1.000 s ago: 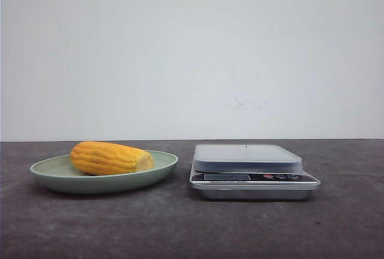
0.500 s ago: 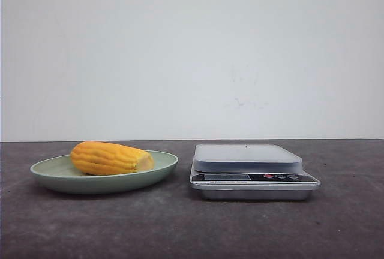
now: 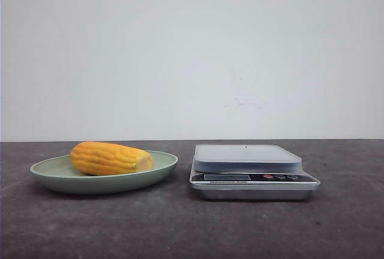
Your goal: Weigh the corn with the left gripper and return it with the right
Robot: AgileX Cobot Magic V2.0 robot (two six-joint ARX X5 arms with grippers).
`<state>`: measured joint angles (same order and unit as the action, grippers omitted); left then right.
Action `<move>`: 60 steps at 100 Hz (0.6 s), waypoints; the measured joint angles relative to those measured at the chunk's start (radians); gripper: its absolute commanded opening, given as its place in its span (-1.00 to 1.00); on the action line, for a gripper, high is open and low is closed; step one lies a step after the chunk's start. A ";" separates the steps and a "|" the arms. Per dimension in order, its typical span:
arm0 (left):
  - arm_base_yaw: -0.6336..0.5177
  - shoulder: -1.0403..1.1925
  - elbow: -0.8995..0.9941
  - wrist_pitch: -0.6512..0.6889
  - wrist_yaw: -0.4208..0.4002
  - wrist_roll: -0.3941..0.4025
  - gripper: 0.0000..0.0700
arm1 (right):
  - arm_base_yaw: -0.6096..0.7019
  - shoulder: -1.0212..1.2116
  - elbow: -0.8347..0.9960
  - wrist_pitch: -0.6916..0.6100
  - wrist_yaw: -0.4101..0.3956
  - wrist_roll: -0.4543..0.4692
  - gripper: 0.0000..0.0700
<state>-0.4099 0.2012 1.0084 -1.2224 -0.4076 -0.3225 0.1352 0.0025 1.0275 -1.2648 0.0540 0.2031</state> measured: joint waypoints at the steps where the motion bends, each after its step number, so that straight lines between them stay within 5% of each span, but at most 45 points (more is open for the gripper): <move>1: 0.000 0.000 0.000 0.000 -0.015 0.004 -0.97 | 0.000 0.000 0.000 0.000 0.000 0.000 -0.97; 15: 0.035 -0.011 -0.037 0.055 -0.147 0.031 -0.97 | 0.000 0.000 0.000 0.000 0.000 0.000 -0.97; 41: 0.192 -0.140 -0.333 0.345 -0.165 0.047 -0.97 | 0.000 0.000 0.000 0.000 0.000 0.000 -0.97; 60: 0.289 -0.196 -0.618 0.871 0.024 0.042 -0.97 | 0.000 0.000 0.000 0.000 0.000 0.000 -0.97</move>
<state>-0.1207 0.0051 0.3901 -0.3515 -0.3836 -0.2810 0.1352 0.0025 1.0279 -1.2644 0.0536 0.2031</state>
